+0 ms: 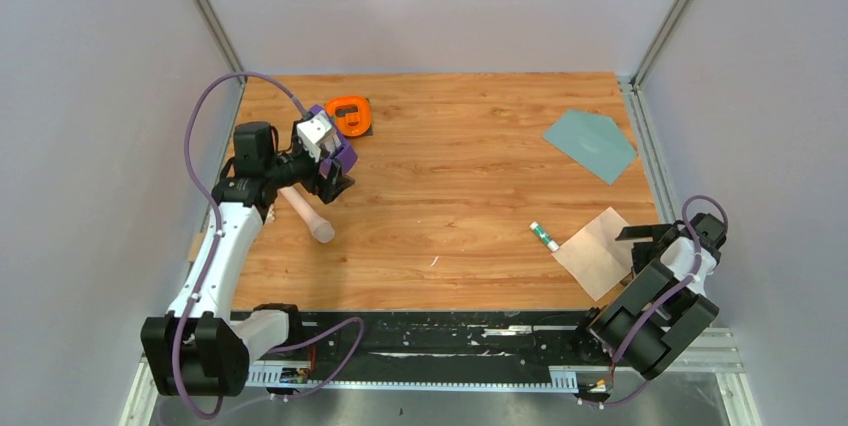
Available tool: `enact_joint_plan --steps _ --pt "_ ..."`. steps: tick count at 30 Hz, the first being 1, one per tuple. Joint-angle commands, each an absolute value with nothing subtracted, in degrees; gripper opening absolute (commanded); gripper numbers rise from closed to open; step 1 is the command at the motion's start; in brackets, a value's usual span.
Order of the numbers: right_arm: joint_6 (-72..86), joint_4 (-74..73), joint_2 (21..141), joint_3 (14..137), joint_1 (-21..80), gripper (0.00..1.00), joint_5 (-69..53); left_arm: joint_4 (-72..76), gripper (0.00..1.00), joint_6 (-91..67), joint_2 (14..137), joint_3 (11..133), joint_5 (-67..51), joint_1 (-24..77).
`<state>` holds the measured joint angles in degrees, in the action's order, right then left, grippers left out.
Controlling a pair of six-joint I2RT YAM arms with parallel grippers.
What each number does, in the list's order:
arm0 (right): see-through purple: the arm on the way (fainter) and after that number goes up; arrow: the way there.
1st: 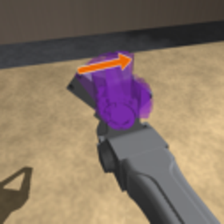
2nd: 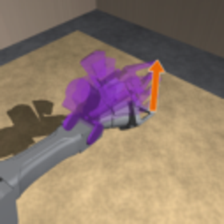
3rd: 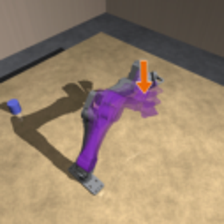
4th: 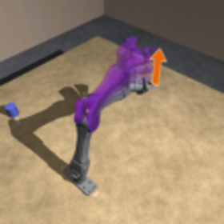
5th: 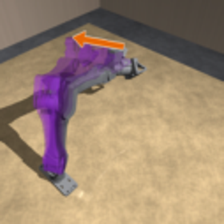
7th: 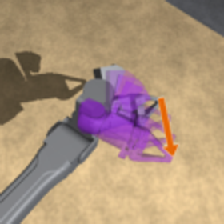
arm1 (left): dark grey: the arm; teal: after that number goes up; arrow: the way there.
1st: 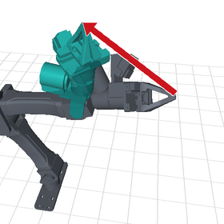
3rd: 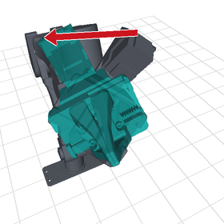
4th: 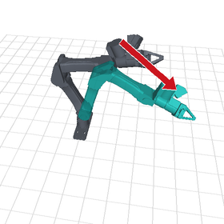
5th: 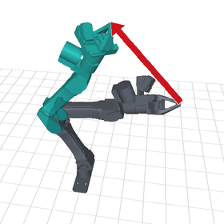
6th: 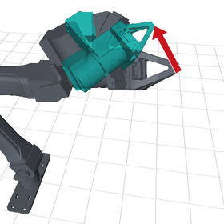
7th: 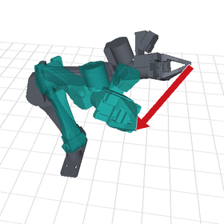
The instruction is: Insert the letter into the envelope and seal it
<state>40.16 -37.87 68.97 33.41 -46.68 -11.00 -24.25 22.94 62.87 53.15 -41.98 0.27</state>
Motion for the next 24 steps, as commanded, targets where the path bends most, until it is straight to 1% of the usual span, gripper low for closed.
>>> enact_joint_plan --steps 1,4,7,12,15,16,19,21,22,24 --pt "38.83 -32.27 70.69 31.73 -46.67 1.00 -14.38 -25.31 1.00 22.86 61.48 55.13 -43.39 0.18" --pt "37.97 -29.63 70.58 31.08 -46.67 0.98 -15.29 -25.13 1.00 22.54 61.59 55.08 -43.53 0.18" --pt "35.94 -27.90 70.24 31.19 -46.67 0.87 -16.94 -24.90 1.00 22.55 61.75 55.11 -43.61 0.18" --pt "32.55 -23.62 69.27 30.00 -46.67 0.53 -24.29 -24.12 1.00 22.17 62.50 55.11 -43.70 0.18" --pt "32.52 -21.75 70.96 29.53 -46.67 0.39 -28.61 -23.79 1.00 21.82 63.09 55.19 -43.66 0.18" --pt "32.52 -21.50 71.67 29.61 -46.67 0.36 -29.62 -23.76 1.00 21.81 63.14 55.19 -43.54 0.18" --pt "32.17 -20.39 73.00 29.71 -46.67 0.20 -33.71 -23.81 1.00 21.98 63.11 55.20 -43.16 0.18" --pt "32.17 -19.84 73.28 29.85 -46.67 0.02 -36.00 -23.74 1.00 22.17 63.19 55.20 -43.03 0.18" --pt "32.23 -19.78 73.29 30.07 -46.65 0.00 -36.76 -23.74 1.00 22.15 63.28 55.20 -43.01 0.18" --pt "32.10 -19.76 73.10 30.61 -46.66 0.00 -38.81 -23.73 1.00 22.15 63.49 55.20 -42.85 0.18"
